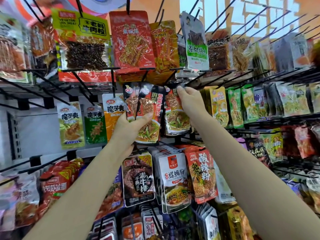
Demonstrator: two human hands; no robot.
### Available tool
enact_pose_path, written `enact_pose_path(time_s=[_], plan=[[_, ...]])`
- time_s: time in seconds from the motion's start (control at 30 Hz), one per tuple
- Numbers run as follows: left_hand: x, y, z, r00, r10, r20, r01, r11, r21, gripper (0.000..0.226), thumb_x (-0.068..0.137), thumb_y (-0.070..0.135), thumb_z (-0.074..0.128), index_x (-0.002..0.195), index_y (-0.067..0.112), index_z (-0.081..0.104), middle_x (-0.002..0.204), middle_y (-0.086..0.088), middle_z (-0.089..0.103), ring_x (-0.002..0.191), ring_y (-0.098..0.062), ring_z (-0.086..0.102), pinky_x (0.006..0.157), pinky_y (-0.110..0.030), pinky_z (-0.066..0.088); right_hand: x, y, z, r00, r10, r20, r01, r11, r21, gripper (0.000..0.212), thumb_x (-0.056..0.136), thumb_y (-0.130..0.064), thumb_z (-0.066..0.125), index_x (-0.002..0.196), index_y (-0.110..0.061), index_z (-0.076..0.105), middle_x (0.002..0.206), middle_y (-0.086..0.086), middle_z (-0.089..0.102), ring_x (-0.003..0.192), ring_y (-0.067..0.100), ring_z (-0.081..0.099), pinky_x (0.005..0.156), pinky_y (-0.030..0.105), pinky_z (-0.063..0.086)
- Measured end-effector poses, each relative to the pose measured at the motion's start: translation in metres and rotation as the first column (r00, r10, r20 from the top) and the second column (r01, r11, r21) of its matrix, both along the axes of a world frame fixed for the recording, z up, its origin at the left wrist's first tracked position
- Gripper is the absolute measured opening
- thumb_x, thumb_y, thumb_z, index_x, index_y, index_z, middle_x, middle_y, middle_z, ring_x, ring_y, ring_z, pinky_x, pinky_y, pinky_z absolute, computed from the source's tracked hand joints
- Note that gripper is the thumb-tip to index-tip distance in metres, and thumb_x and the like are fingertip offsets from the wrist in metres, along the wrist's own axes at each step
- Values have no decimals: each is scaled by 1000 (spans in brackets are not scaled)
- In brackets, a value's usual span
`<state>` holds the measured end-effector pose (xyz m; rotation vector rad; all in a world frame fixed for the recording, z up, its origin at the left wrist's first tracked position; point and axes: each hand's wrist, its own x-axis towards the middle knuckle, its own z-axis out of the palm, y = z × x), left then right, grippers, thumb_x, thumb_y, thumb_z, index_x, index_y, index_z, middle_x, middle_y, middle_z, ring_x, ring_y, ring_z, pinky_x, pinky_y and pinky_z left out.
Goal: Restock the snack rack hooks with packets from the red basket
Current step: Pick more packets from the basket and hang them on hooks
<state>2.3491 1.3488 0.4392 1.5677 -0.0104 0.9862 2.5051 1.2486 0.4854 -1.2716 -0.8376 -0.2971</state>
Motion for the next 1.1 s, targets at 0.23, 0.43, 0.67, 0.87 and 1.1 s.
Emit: enact_pose_path(time_s=[0.23, 0.43, 0.67, 0.87, 1.1], plan=[[9, 14, -1, 998, 51, 32, -51, 999, -14, 104, 36, 56, 98, 124, 14, 63, 114, -4, 75, 112, -29, 68, 104, -55, 49, -10, -9, -7, 962, -256, 96, 229, 947, 225, 14, 99, -24, 59, 94, -12, 56, 78, -5, 51, 66, 6, 47, 57, 14, 38], [17, -1, 1, 998, 48, 40, -48, 999, 8, 26, 86, 35, 77, 104, 31, 60, 99, 10, 74, 91, -10, 69, 85, -34, 56, -32, 2, -20, 978, 29, 207, -19, 999, -49, 38, 102, -28, 56, 89, 7, 59, 73, 11, 50, 62, 17, 47, 56, 29, 38], [19, 18, 2, 989, 134, 56, -137, 989, 62, 17, 96, 39, 66, 99, 23, 72, 94, 10, 76, 98, -16, 71, 89, -36, 53, -12, -8, -4, 997, -50, 58, 51, 999, -6, 46, 105, -36, 49, 67, -19, 29, 60, -2, 26, 51, 12, 27, 52, 29, 21], [22, 18, 0, 984, 162, 80, -172, 977, 129, 22, 96, 33, 67, 78, 21, 71, 69, 9, 71, 67, -11, 68, 75, -34, 54, -4, -3, 8, 999, -32, 5, 32, 999, 20, 42, 103, -38, 51, 69, -18, 35, 60, 0, 31, 52, 14, 30, 54, 31, 23], [22, 15, 2, 986, 151, 72, -158, 980, 117, 19, 97, 31, 67, 82, 20, 71, 69, 10, 73, 66, -9, 69, 70, -30, 56, 3, 1, 12, 995, -99, 21, 98, 995, 34, 37, 98, -30, 62, 70, -18, 40, 65, -3, 36, 57, 13, 35, 54, 30, 27]])
